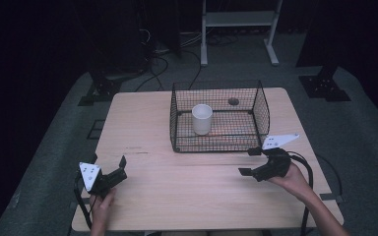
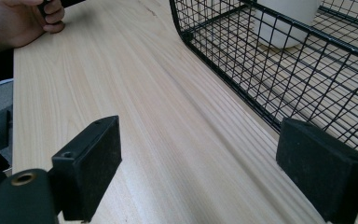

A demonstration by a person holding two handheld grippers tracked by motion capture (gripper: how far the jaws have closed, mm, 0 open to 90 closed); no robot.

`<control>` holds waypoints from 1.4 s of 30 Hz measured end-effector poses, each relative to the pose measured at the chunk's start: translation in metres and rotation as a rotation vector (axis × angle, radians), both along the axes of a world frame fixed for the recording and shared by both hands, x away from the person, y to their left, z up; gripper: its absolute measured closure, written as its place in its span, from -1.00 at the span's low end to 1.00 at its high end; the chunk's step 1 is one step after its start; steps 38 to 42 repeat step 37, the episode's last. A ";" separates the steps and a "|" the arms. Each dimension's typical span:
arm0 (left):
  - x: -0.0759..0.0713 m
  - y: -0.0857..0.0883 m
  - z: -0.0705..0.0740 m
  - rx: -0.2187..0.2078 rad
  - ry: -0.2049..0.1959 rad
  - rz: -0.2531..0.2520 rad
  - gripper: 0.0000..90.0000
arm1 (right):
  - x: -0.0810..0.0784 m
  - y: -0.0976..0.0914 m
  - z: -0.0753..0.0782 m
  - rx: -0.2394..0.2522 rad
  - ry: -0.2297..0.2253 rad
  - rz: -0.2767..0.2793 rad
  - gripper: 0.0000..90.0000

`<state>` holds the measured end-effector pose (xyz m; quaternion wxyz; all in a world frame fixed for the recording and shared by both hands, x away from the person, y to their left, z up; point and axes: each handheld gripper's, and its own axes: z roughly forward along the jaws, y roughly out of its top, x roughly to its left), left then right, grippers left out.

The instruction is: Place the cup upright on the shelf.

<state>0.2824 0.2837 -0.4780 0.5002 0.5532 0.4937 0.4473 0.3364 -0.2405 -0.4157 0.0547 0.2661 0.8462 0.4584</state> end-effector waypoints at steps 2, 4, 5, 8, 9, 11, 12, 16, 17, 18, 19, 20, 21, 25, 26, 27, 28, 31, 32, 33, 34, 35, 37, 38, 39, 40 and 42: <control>0.000 0.000 0.000 0.001 0.000 0.000 -1.00 | -0.002 -0.001 -0.001 0.011 -0.014 -0.006 -0.71; 0.000 0.000 0.000 0.001 -0.001 -0.001 -1.00 | -0.003 -0.003 -0.004 0.010 -0.011 -0.014 -0.71; 0.000 0.000 0.000 0.001 -0.001 -0.001 -1.00 | -0.003 -0.005 -0.006 0.012 -0.004 -0.016 -0.71; 0.000 0.000 0.000 -0.001 -0.001 -0.002 -1.00 | -0.005 -0.008 -0.011 -0.002 -0.004 -0.032 -0.71; 0.000 0.000 0.000 -0.001 -0.001 -0.002 -1.00 | -0.005 -0.008 -0.011 -0.002 -0.004 -0.032 -0.71; 0.000 0.000 0.000 -0.001 -0.001 -0.001 -1.00 | -0.006 -0.012 -0.015 -0.011 -0.027 -0.057 -0.71; 0.000 0.000 0.000 -0.001 -0.002 -0.002 -1.00 | -0.007 -0.013 -0.016 -0.001 -0.023 -0.060 -0.71; 0.000 0.000 0.000 -0.002 -0.001 -0.001 -1.00 | -0.014 -0.020 -0.020 0.021 -0.032 -0.081 -0.71; 0.000 0.000 0.000 -0.002 -0.001 -0.001 -1.00 | -0.017 -0.023 -0.020 0.036 -0.050 -0.094 -0.71; 0.000 0.000 0.000 -0.002 -0.001 0.000 -1.00 | -0.019 -0.025 -0.021 0.046 -0.064 -0.108 -0.71; 0.000 0.000 0.000 -0.001 -0.001 -0.001 -1.00 | -0.022 -0.027 -0.023 0.052 -0.072 -0.115 -0.71; 0.000 0.000 0.000 -0.001 -0.001 -0.001 -1.00 | -0.025 -0.029 -0.024 0.059 -0.078 -0.127 -0.71; 0.000 0.000 0.000 0.000 -0.001 0.000 -1.00 | -0.027 -0.030 -0.025 0.062 -0.084 -0.133 -0.71; 0.000 0.000 0.000 0.002 -0.001 0.000 -1.00 | -0.039 -0.033 -0.032 0.099 -0.114 -0.169 -0.71; 0.000 0.000 0.000 0.001 -0.002 0.000 -1.00 | -0.042 -0.034 -0.033 0.111 -0.124 -0.177 -0.71; 0.000 0.000 0.000 0.000 -0.002 0.000 -1.00 | -0.045 -0.034 -0.034 0.125 -0.140 -0.190 -0.71; 0.000 0.000 0.000 0.001 -0.001 -0.001 -1.00 | -0.048 -0.034 -0.037 0.152 -0.151 -0.201 -0.71; 0.000 0.000 0.000 -0.001 -0.002 -0.002 -1.00 | -0.053 -0.030 -0.041 0.173 -0.183 -0.228 -0.71; 0.000 0.000 0.000 0.000 -0.002 -0.003 -1.00 | -0.054 -0.029 -0.041 0.168 -0.198 -0.233 -0.71; 0.000 0.000 0.000 -0.001 -0.003 -0.002 -1.00 | -0.055 -0.028 -0.042 0.186 -0.204 -0.246 -0.71; 0.000 0.000 0.000 -0.002 -0.002 0.000 -1.00 | -0.056 -0.029 -0.043 0.210 -0.201 -0.256 -0.71; 0.000 0.000 0.000 -0.001 0.000 0.000 -1.00 | -0.057 -0.030 -0.045 0.221 -0.201 -0.265 -0.71; 0.000 0.000 0.000 -0.001 0.000 0.000 -1.00 | -0.057 -0.030 -0.047 0.216 -0.211 -0.281 -0.71; 0.000 0.000 0.000 -0.001 0.000 0.000 -1.00 | -0.057 -0.030 -0.047 0.216 -0.211 -0.281 -0.71; 0.000 0.000 0.000 -0.001 0.000 0.000 -1.00 | -0.057 -0.030 -0.047 0.216 -0.211 -0.281 -0.71; 0.000 0.000 0.000 -0.001 0.000 0.000 -1.00 | -0.057 -0.030 -0.047 0.216 -0.211 -0.281 -0.71; 0.000 0.000 0.000 -0.001 0.000 0.000 -1.00 | -0.057 -0.030 -0.047 0.216 -0.211 -0.281 -0.71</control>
